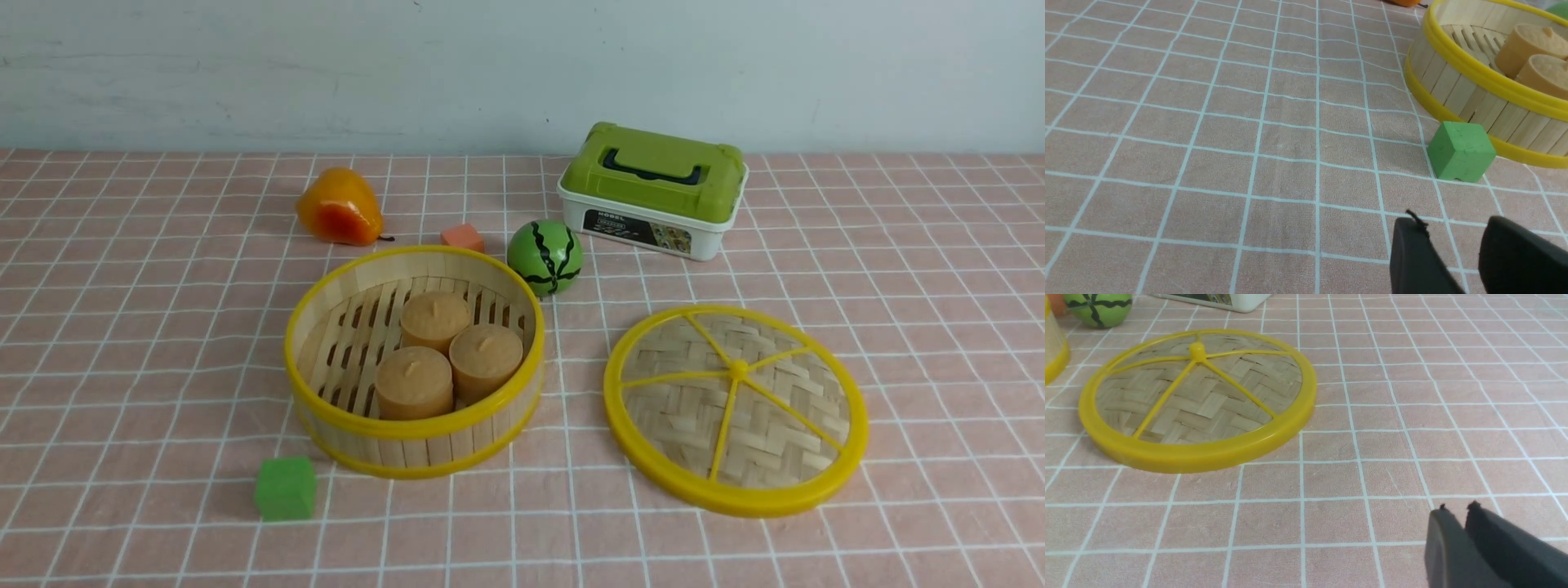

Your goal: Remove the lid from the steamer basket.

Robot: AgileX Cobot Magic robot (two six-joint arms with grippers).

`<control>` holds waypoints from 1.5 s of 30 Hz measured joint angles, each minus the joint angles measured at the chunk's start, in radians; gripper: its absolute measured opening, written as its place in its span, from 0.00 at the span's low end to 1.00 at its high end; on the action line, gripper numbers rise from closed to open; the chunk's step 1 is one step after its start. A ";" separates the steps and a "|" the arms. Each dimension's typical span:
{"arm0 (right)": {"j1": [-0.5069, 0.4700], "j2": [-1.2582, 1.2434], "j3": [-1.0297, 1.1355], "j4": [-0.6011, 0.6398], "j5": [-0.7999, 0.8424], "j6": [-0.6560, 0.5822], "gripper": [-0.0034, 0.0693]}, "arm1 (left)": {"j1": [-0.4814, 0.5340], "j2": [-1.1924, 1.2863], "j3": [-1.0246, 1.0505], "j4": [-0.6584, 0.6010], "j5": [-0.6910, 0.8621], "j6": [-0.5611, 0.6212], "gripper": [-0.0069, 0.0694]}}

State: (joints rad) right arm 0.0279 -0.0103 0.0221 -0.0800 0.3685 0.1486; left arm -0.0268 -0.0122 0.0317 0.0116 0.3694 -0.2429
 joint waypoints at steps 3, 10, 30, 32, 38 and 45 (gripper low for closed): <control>0.000 0.000 -0.001 0.000 0.001 0.001 0.12 | 0.000 0.000 0.000 0.000 0.000 0.000 0.40; 0.000 0.000 -0.001 0.001 0.005 0.001 0.13 | 0.000 0.000 0.000 0.000 0.000 0.000 0.40; 0.000 0.000 -0.001 0.002 0.007 0.001 0.18 | 0.000 0.000 0.000 0.000 0.000 0.000 0.40; 0.000 0.000 -0.001 0.002 0.007 0.001 0.18 | 0.000 0.000 0.000 0.000 0.000 0.000 0.40; 0.000 0.000 -0.001 0.002 0.007 0.001 0.18 | 0.000 0.000 0.000 0.000 0.000 0.000 0.40; 0.000 0.000 -0.002 0.002 0.007 0.001 0.20 | 0.000 0.000 0.000 0.000 0.000 0.000 0.40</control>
State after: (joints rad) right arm 0.0279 -0.0103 0.0203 -0.0785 0.3751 0.1495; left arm -0.0268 -0.0122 0.0317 0.0116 0.3694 -0.2429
